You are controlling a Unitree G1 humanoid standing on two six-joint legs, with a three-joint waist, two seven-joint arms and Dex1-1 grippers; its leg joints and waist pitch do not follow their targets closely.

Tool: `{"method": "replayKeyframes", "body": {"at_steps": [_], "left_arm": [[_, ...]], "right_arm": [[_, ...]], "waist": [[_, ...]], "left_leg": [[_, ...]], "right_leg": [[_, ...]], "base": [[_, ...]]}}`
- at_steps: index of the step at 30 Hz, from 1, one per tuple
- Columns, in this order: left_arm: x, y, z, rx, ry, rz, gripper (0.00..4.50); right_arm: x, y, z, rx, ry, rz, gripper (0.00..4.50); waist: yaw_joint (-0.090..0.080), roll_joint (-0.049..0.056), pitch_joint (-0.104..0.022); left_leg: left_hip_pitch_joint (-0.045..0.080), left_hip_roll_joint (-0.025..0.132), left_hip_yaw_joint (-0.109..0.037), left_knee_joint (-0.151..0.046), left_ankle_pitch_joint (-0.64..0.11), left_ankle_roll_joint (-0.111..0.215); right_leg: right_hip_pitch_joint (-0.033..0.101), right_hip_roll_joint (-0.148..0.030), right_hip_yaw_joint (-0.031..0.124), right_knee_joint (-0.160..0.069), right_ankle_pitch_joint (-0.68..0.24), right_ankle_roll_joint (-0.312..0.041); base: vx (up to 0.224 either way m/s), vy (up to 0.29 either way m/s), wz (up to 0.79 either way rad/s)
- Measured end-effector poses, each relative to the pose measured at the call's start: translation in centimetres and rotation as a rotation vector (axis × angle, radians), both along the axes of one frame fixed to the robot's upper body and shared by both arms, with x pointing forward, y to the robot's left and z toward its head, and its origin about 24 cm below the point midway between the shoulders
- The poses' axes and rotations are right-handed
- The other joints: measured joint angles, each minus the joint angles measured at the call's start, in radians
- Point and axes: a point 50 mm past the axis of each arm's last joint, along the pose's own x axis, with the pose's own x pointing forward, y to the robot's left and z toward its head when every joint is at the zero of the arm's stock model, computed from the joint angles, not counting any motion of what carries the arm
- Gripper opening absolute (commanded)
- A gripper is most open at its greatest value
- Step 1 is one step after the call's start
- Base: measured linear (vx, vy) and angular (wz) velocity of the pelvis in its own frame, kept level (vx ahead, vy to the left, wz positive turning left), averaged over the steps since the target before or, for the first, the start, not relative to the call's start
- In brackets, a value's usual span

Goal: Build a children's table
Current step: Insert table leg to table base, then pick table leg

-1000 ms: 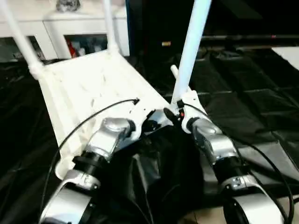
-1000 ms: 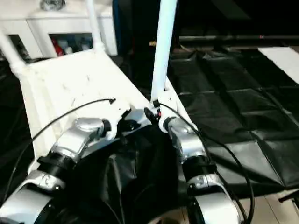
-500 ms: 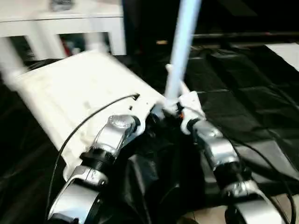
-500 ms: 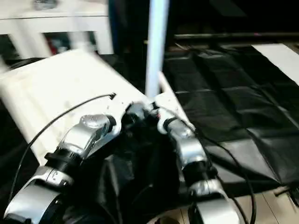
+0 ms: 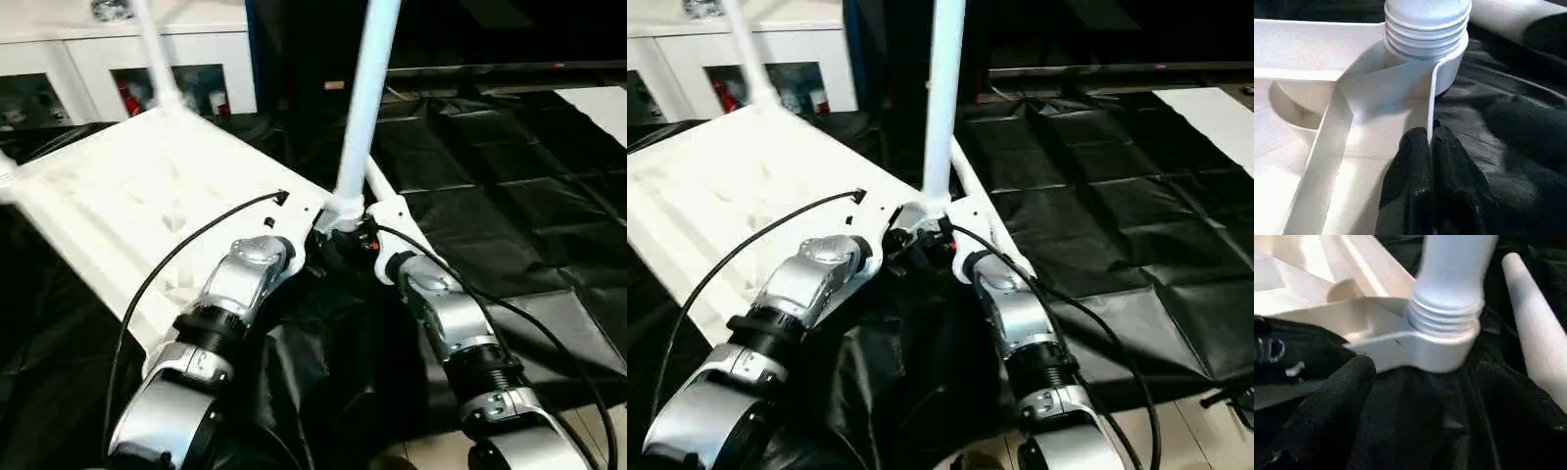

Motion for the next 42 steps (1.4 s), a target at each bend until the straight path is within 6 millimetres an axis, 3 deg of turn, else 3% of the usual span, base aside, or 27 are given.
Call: {"method": "replayKeyframes", "body": {"at_steps": [7,8,9,14,16,21,26,32,36,41,42], "left_arm": [[0.4,1.4,0.1,0.014,-0.007,0.088,0.0],[0.4,1.5,0.1,0.019,-0.008,0.089,0.44],[0.4,1.5,0.1,0.023,-0.009,0.087,0.55],[0.5,1.0,0.8,-0.01,-0.054,0.028,0.87],[0.5,0.7,1.3,-0.025,-0.086,-0.002,0.98],[0.4,0.4,2.5,-0.032,-0.134,-0.097,1.39],[0.1,1.1,3.8,-0.004,-0.171,-0.199,1.61],[-2.9,3.3,3.7,0.018,-0.092,-0.444,2.21],[-4.5,2.6,4.8,-0.03,-0.101,-0.605,2.53],[-6.0,2.0,5.9,-0.04,-0.119,-0.749,2.53],[-6.2,1.9,5.9,-0.042,-0.118,-0.76,2.61]], "right_arm": [[0.5,-1.5,0.4,-0.028,0.001,-0.056,3.8],[0.7,-1.8,0.6,-0.038,0.003,-0.07,3.92],[1.0,-2.2,1.0,-0.061,0.001,-0.093,3.92],[1.8,-3.3,2.6,-0.116,0.014,-0.117,3.92],[2.0,-3.4,3.0,-0.107,0.028,-0.111,4.2],[2.8,-4.5,4.3,-0.135,0.081,-0.132,4.49],[3.8,-5.8,6.0,-0.183,0.13,-0.172,4.5],[3.9,-7.7,4.3,-0.188,0.354,-0.176,4.5],[3.4,-7.8,3.0,-0.147,0.484,-0.131,4.5],[3.1,-7.6,2.3,-0.142,0.585,-0.086,4.5],[3.0,-7.6,2.2,-0.149,0.594,-0.078,4.22]], "waist": [[0.01,0.0,0.0],[0.012,0.0,0.0],[0.017,0.001,0.0],[0.038,0.001,0.001],[0.043,0.001,0.001],[0.046,0.002,0.001],[0.043,0.002,0.001],[0.038,0.002,0.001],[0.05,0.002,0.002],[0.055,0.0,0.002],[0.055,0.0,0.002]], "left_leg": [[-0.001,0.0,0.0,0.0,0.0,0.0],[-0.001,0.0,0.0,0.0,0.0,0.0],[-0.001,0.0,0.0,0.001,0.0,0.0],[0.0,0.0,0.0,0.002,0.0,0.0],[0.0,0.0,0.0,0.003,0.0,0.0],[-0.001,0.0,0.0,0.004,0.0,0.0],[0.001,0.0,0.0,0.005,0.0,0.0],[0.0,0.0,0.0,0.005,0.0,-0.001],[-0.001,0.001,0.001,0.006,0.0,-0.001],[0.0,0.001,0.001,0.008,0.0,-0.001],[0.001,0.001,0.001,0.009,0.0,-0.001]], "right_leg": [[0.0,0.0,0.0,0.0,0.0,0.0],[0.0,0.0,-0.001,0.0,0.0,0.0],[0.0,0.0,0.0,0.0,0.0,0.0],[0.002,0.0,0.0,0.0,0.0,0.0],[0.002,0.0,0.0,0.0,0.0,0.0],[0.002,-0.001,0.0,0.001,0.001,0.0],[0.003,-0.001,0.001,0.003,0.001,0.0],[0.001,-0.001,0.0,0.004,0.001,0.0],[0.001,-0.001,0.0,0.005,0.001,0.0],[0.002,-0.001,0.001,0.007,0.001,0.0],[0.002,-0.001,0.001,0.007,0.001,0.0]], "base": [[0.0,0.0,0.0],[0.0,0.0,0.0],[0.0,0.0,0.0],[0.0,0.0,0.0],[0.0,0.0,0.0],[0.0,0.0,0.0],[0.0,0.0,0.0],[0.0,0.0,0.0],[0.0,0.0,0.0],[0.0,0.0,0.0],[0.0,0.0,0.0]]}}
